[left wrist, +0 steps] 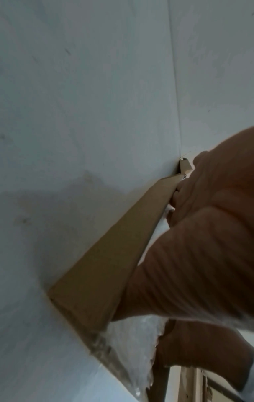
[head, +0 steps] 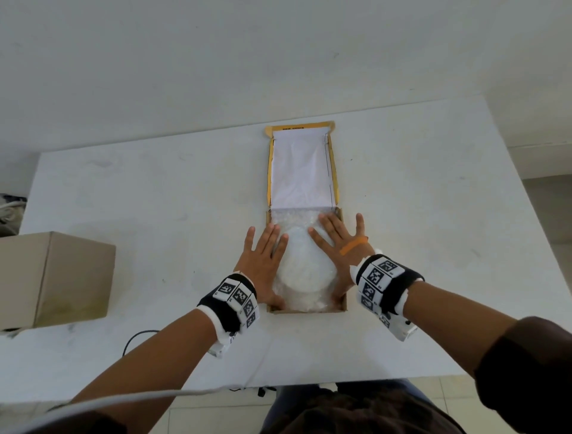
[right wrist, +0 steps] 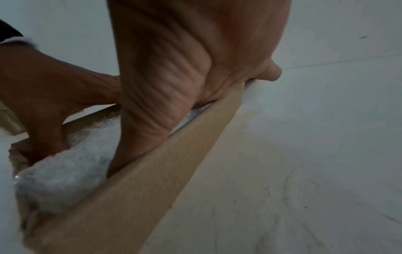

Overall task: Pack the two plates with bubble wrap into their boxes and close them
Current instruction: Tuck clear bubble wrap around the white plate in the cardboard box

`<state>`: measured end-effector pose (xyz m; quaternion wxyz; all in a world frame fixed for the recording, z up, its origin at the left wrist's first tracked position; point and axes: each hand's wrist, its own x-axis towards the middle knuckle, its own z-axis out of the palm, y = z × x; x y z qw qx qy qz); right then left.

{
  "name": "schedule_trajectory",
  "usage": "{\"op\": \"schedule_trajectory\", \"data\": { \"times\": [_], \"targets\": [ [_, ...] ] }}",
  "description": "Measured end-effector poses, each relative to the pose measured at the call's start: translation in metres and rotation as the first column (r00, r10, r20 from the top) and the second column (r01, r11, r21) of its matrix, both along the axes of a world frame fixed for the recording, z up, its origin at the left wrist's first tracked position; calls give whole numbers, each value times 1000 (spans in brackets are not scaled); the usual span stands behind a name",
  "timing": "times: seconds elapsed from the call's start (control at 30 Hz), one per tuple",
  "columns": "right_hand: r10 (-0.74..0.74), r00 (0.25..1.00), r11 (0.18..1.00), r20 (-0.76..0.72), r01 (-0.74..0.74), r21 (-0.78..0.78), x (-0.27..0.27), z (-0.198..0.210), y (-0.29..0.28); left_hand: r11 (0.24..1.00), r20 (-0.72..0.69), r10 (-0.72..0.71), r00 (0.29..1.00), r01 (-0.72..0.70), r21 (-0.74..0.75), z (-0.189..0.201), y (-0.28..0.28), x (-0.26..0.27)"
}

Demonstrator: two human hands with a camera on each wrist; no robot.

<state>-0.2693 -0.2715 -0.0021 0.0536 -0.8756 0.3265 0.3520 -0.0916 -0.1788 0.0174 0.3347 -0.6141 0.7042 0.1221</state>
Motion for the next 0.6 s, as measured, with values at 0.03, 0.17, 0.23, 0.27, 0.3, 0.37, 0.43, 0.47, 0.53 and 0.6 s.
{"op": "schedule_trajectory", "data": {
  "times": [0.03, 0.17, 0.23, 0.27, 0.3, 0.37, 0.43, 0.47, 0.53, 0.6],
  "targets": [
    [16, 1000, 1000, 3, -16, 1, -1, 1, 0, 1000, -6, 7, 1000, -7, -1, 1, 1, 0],
    [26, 995, 997, 94, -33, 72, -6, 6, 0, 999, -61, 52, 997, -51, 13, 4, 3, 0],
    [25, 990, 995, 142, -39, 96, -10, 6, 1, 997, -103, 73, 992, -71, 27, 5, 3, 2],
    [28, 987, 994, 159, -45, 101, -11, 6, 2, 996, -127, 85, 988, -81, 34, 6, 3, 4],
    [29, 984, 993, 174, -48, 107, -13, 5, 3, 995, -151, 96, 984, -91, 41, 6, 3, 5],
    [18, 981, 991, 196, -43, 127, -17, 5, 5, 994, -179, 106, 978, -97, 55, 6, 4, 6],
    [2, 975, 990, 220, -33, 136, -19, 6, 4, 994, -177, 103, 979, -94, 59, 3, 5, 5],
    [-4, 973, 991, 232, -28, 134, -21, 7, 2, 994, -175, 104, 979, -95, 58, 2, 6, 4],
    [-9, 968, 994, 251, -19, 108, -22, 10, -4, 994, -173, 111, 979, -105, 43, -1, 8, 3],
    [16, 968, 999, 249, -28, 45, -23, 13, -10, 994, -176, 113, 978, -109, 30, -2, 9, 3]
  ]
}}
